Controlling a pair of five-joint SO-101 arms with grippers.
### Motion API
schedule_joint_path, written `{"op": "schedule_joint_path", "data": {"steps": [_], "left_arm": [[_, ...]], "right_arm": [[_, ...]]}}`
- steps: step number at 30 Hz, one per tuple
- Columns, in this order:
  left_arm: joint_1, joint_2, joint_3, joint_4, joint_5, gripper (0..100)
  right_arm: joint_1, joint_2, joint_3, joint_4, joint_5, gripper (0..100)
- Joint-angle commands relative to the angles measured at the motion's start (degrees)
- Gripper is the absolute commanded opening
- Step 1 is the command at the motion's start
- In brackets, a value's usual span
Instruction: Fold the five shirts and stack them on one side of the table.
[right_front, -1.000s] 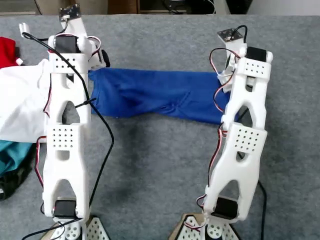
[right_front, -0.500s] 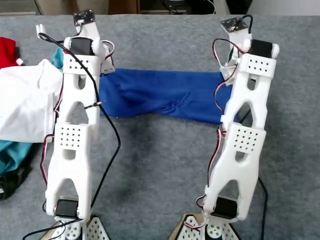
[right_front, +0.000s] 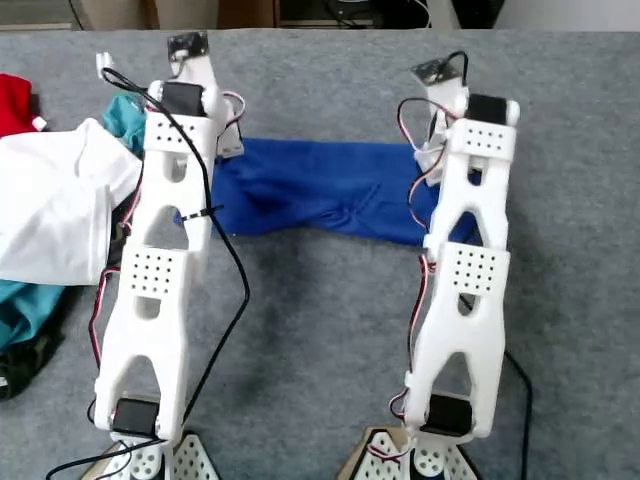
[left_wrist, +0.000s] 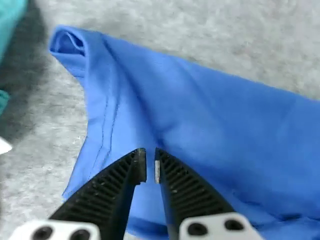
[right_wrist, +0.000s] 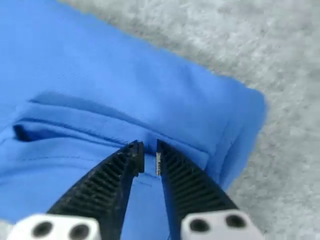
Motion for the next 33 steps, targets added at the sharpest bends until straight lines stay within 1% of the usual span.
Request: {"op": "schedule_joint_path", "data": {"steps": [1, 5, 8, 12, 16, 18, 22, 31, 33], "left_arm": [[-1.85, 3.47, -2.64, -3.87, 0.35, 5], [-5.36, 7.87, -2.64, -8.09, 0.0, 5], [-7.56, 8.57, -2.64, -10.37, 0.0, 5], [-9.14, 8.57, -2.64, -10.55, 0.0, 5], [-9.14, 8.4, -2.64, -10.2, 0.0, 5], [-8.44, 8.22, -2.99, -8.88, 0.09, 5], [-6.86, 5.85, -10.64, -2.73, 0.0, 5], [-6.68, 2.33, -10.46, 1.49, -0.09, 5], [-6.59, 1.98, -10.46, 1.58, -1.49, 4]], "right_arm": [[0.75, 0.57, -5.67, -0.97, -0.09, 6.1], [2.95, 2.77, -8.4, -2.55, 0.88, 6.1], [4.0, 4.0, -9.71, -3.78, 2.46, 6.0], [4.79, 4.97, -11.21, -4.22, 2.55, 5.9], [4.79, 5.23, -11.3, -3.87, 3.6, 5.9], [4.7, 4.97, -12.26, -3.25, 3.43, 5.9], [4.35, 5.05, -18.33, 0.26, 3.25, 5.9], [2.42, 4.35, -17.98, 1.85, 3.16, 5.9], [1.54, 4.26, -17.98, 2.37, 3.16, 5.9]]}}
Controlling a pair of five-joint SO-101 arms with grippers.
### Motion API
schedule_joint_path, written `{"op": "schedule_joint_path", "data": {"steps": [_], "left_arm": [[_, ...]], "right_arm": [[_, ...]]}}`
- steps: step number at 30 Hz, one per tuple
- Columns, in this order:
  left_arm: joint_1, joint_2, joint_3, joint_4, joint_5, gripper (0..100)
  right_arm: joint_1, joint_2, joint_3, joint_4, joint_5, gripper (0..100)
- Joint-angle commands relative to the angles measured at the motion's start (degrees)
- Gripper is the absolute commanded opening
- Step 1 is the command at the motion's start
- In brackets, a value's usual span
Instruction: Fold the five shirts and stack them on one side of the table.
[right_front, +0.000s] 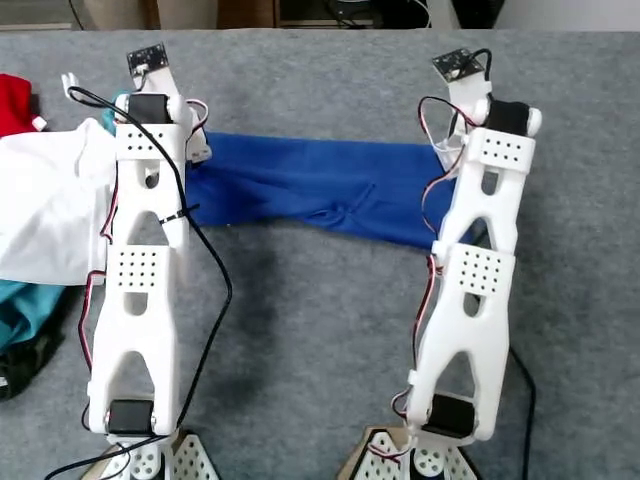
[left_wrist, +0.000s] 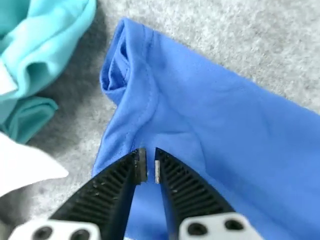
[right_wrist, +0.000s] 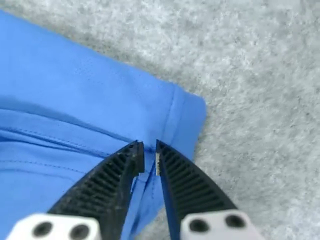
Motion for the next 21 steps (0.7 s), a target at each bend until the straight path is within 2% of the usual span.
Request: {"op": "schedule_joint_path", "data": {"steps": [1, 11, 21], "left_arm": [[0.26, -4.88, -2.81, 0.97, -2.9, 2], [0.35, -8.84, -2.29, 1.23, -6.07, 2], [0.7, -8.92, -2.2, 1.32, -6.07, 2]], "right_arm": [[-1.89, -1.36, -2.59, 0.88, 0.18, 5.9], [-2.86, -1.27, -2.59, 1.58, 0.18, 5.9], [-2.95, -0.92, -2.59, 1.41, 0.18, 5.9]]}}
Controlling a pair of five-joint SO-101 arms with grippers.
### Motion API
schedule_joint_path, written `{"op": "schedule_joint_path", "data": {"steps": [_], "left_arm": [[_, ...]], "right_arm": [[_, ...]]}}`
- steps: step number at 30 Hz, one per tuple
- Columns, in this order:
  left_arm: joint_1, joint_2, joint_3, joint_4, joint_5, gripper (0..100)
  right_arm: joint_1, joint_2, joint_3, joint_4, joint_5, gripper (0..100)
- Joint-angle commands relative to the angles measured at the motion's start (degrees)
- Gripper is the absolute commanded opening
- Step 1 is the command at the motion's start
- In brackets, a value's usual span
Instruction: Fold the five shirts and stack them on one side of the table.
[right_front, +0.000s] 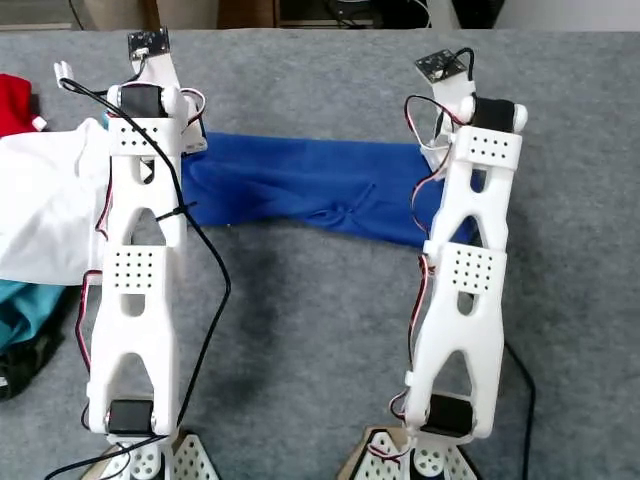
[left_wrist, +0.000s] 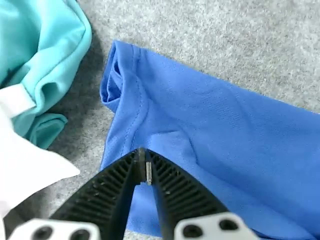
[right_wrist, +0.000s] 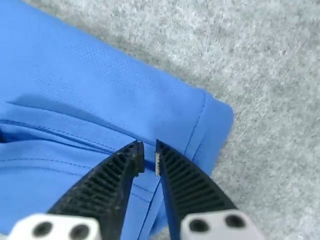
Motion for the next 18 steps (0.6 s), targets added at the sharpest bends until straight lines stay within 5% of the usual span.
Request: {"op": "schedule_joint_path", "data": {"steps": [1, 18], "left_arm": [[0.7, -4.26, -2.2, 0.88, -0.35, 2], [2.46, -4.09, 1.14, 0.88, -0.44, 2]], "right_arm": [[-0.66, -0.92, -2.59, -0.09, 0.18, 5.9], [-0.4, -0.75, -2.15, -1.05, 0.18, 5.9]]}}
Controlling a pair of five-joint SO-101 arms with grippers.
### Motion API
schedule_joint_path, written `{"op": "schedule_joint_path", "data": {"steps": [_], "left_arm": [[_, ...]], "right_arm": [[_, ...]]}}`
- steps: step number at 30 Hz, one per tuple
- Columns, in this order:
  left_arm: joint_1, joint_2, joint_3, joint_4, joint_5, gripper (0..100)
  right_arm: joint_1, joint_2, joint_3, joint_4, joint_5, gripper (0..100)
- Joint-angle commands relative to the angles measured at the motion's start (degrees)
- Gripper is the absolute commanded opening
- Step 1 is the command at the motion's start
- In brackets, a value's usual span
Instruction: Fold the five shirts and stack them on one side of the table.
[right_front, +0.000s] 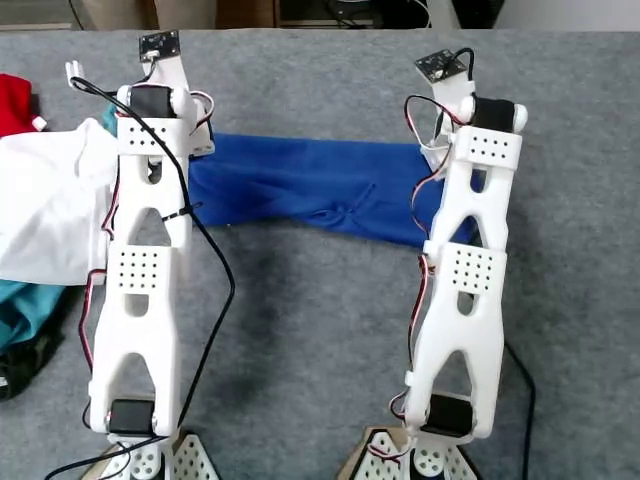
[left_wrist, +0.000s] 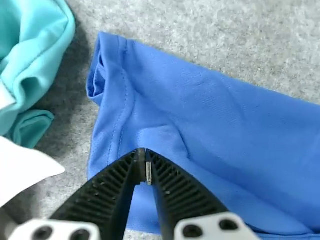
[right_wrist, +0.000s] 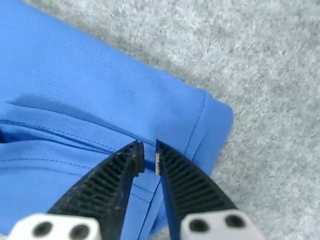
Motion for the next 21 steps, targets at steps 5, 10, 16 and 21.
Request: {"op": "schedule_joint_path", "data": {"steps": [5, 10, 16, 21], "left_arm": [[0.97, -4.62, 0.0, 0.88, -0.44, 2], [1.05, -4.7, 0.0, 1.05, -0.44, 2], [1.05, -8.22, 5.19, 1.14, -0.44, 2], [0.62, -20.97, 21.71, 0.97, -2.2, 2]], "right_arm": [[-0.4, -0.75, -2.15, -1.05, 0.18, 5.8], [-0.4, 0.22, -2.59, -1.14, 0.35, 5.8], [-0.4, 0.75, -2.59, -1.49, 0.44, 5.8], [-0.4, 1.19, -2.59, -2.2, 0.35, 5.8]]}}
